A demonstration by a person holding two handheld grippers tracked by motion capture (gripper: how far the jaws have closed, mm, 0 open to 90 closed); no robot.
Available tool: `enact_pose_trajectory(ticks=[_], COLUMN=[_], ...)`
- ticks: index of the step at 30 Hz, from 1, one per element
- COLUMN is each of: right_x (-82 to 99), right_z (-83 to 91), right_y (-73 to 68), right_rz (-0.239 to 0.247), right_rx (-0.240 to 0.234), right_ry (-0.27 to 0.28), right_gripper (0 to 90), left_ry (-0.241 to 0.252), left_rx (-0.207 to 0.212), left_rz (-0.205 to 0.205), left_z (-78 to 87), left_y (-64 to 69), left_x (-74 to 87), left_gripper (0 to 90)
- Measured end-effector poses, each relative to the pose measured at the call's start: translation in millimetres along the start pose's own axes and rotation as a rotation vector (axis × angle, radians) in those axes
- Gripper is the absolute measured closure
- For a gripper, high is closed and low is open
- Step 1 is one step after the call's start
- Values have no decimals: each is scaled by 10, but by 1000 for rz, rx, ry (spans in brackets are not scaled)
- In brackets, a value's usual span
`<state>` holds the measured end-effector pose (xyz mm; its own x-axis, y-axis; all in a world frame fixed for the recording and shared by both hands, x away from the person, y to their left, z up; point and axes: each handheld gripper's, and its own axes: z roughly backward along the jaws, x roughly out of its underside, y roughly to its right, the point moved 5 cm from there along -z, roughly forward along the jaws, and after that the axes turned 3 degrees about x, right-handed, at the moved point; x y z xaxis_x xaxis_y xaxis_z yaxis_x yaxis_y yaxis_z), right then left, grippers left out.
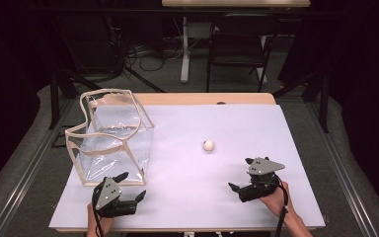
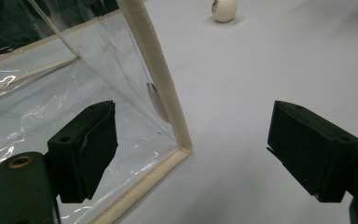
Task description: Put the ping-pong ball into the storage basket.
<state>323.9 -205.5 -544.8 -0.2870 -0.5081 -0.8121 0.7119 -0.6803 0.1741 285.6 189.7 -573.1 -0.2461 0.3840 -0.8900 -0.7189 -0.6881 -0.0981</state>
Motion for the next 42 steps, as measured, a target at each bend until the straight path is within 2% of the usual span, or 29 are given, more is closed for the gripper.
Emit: enact_pose_trajectory(ticks=[13,17,42], right_x=[-87,-119,-293], right_z=[-140,-167,-332], right_y=[49,77,174], right_rz=[6,4,10], right_rx=[-6,-8,-14], right_ry=[-23,-20,-24], right_gripper=[14,14,16], left_ry=[1,-11,-8], left_rx=[1,2,7], left_rz=[-2,-9,-10], left_z=[-9,-16,-26], left_y=[6,12,16], left_x=[-2,3,0], left_gripper=[162,162,162])
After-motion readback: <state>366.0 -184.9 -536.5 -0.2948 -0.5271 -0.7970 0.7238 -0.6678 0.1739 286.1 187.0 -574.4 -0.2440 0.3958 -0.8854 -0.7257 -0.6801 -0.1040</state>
